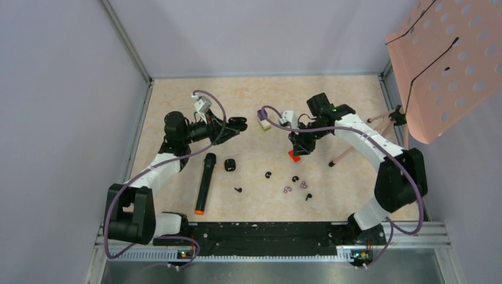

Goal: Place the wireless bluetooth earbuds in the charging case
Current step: Pick up the earbud from the center of the board.

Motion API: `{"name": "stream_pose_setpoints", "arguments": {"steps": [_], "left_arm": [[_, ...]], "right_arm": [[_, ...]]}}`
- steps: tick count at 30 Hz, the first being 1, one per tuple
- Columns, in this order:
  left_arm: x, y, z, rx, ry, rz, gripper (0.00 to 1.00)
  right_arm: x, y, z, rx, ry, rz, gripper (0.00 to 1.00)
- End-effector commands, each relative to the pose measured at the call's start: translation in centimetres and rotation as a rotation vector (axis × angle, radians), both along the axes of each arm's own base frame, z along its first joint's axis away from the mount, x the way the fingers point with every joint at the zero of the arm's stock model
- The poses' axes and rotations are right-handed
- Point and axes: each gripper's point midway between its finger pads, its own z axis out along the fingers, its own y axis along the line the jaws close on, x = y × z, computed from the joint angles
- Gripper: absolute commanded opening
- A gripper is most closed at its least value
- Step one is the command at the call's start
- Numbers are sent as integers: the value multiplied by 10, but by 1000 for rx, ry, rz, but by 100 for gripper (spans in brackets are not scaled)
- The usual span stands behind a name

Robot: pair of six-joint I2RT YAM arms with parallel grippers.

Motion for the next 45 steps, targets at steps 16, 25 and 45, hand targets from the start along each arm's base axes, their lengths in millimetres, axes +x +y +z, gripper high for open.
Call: {"name": "stream_pose_setpoints", "arguments": {"steps": [16, 25, 45], "left_arm": [[11, 30, 3, -15, 61, 159, 0], [15, 35, -1, -8, 72, 174, 0], [20, 36, -6, 4, 76, 183, 0]], "right_arm": [[-14, 9, -83, -167, 23, 409, 29], [-22, 2, -100, -206, 37, 445, 29], [-43, -4, -112, -230, 53, 499, 32]]}}
